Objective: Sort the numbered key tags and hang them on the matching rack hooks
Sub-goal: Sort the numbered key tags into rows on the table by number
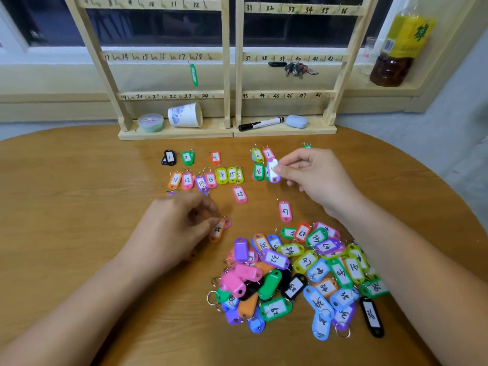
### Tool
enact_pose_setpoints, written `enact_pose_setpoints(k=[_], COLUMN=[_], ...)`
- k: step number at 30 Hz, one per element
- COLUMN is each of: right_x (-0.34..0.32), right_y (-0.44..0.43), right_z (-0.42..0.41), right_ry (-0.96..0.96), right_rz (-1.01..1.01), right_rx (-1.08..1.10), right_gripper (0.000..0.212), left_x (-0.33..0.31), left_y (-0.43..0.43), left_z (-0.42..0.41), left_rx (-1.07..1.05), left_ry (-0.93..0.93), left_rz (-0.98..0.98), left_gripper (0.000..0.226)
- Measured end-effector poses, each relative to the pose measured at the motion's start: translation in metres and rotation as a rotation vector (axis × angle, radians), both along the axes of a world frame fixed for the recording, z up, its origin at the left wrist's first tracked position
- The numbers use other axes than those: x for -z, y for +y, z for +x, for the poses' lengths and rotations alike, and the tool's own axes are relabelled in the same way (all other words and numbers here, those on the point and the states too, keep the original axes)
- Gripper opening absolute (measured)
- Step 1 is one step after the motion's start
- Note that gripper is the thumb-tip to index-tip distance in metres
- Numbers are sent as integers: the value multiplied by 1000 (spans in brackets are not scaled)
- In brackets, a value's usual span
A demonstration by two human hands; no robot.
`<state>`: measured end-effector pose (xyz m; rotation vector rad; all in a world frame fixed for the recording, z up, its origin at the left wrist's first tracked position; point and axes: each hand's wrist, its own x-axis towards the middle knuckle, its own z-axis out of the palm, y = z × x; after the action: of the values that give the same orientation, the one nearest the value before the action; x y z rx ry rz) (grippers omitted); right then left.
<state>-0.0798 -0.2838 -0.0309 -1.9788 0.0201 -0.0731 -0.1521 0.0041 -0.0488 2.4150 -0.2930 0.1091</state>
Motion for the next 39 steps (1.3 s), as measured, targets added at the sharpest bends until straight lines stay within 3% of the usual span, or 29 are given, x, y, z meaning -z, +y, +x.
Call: enact_pose_setpoints(k=[9,11,16,19,21,25,32,39], right_x=[-11,-9,1,6,7,-4,-11,10], right_y=[55,64,75,72,68,66,60,67], right_z=[100,112,126,124,117,75,-19,-57], right_ry=[32,45,48,4,-39,-105,-27,-76], right_rz=[-348,-430,-629,-685,-674,-582,-549,-561], right_rx=[36,31,27,23,21,-45,-346,-552], right_gripper=[7,6,13,18,18,9,4,21], left_x=[5,6,5,5,6,3,-16,-1], left_y=[6,7,9,10,10,10,24,48], left_z=[1,3,5,4,4,3,-3,-25], left_rx=[43,14,-71,-45,-20,-31,-64,-57], left_ry=[10,14,65,32,0,48,-11,-16], left_rz=[-6,-34,-171,-112,-25,-58,-30,62], left_gripper=[16,11,27,20,14,20,17,19])
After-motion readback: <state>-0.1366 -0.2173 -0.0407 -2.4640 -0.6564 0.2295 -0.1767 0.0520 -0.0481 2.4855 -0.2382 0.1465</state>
